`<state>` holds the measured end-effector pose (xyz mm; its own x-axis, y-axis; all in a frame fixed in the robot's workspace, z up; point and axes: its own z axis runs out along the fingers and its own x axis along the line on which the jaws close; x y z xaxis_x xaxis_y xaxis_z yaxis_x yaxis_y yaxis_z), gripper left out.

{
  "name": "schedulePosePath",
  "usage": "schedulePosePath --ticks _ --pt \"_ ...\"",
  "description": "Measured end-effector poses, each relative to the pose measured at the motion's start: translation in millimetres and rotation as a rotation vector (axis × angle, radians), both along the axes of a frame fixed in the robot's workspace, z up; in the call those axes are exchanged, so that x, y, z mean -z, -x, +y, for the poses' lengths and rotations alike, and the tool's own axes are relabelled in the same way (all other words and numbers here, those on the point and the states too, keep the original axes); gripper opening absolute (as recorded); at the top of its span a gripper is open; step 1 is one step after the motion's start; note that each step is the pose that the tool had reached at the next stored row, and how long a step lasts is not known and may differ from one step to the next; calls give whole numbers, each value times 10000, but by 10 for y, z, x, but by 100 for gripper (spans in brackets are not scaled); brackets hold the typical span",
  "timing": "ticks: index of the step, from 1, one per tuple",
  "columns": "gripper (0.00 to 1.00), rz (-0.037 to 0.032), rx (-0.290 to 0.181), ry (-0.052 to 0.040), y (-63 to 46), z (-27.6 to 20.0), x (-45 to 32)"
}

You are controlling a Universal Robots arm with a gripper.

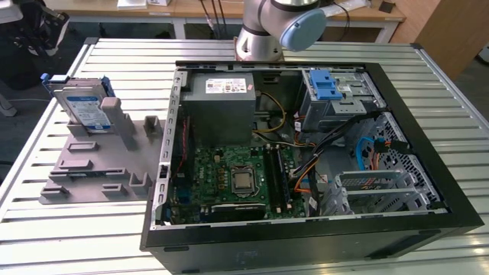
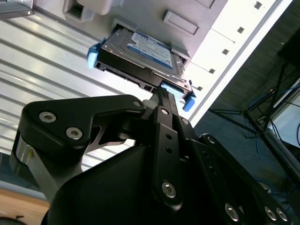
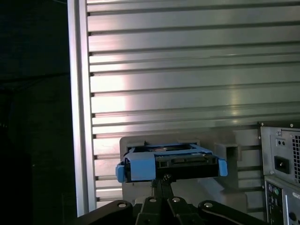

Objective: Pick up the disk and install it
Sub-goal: 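Reach for the disk, then pick up the disk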

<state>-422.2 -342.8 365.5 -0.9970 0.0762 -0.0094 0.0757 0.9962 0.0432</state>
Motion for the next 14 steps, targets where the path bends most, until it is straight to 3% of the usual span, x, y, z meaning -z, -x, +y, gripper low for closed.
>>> schedulePosePath --ticks 7,14 --pt "11 2 0 0 131 0 5" --pt "11 0 -25 0 133 0 5"
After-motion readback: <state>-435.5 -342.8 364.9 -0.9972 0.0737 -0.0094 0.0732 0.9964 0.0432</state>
